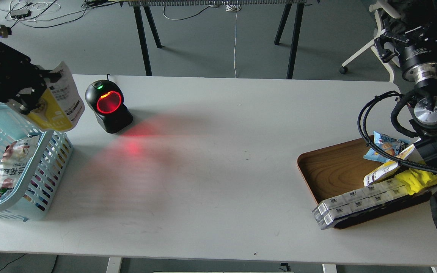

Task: Scan snack and place in basket
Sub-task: 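Carry the pouch over the blue basket and drop it in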

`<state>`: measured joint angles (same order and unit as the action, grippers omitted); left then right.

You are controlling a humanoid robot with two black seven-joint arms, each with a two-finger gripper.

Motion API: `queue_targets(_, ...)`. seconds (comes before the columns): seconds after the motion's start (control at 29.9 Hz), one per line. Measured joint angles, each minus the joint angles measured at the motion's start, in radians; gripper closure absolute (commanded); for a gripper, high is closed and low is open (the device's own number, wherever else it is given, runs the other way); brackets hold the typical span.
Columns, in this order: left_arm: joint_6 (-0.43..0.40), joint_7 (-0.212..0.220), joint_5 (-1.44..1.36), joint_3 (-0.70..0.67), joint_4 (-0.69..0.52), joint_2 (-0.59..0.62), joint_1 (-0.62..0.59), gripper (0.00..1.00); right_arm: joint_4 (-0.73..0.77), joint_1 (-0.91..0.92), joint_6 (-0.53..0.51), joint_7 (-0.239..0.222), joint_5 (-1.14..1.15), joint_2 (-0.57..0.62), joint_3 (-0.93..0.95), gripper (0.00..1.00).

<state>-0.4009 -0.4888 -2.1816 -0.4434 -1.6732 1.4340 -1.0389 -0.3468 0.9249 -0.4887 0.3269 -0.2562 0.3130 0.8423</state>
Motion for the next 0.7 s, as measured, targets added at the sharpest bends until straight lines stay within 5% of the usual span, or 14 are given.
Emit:
queue_targets(0.27,0.027,0.000,0.000,0.041,0.007,0.146,0.002,1.00,0.000,0.001,0.000,0.000,0.000,-0.001,-0.002,0.01)
queue_targets(0.7,0.214,0.000,0.000,0.288,0.022,0.273,0.002,1.00,0.000,0.002,0.000,0.000,0.000,-0.005,-0.001,0.01)
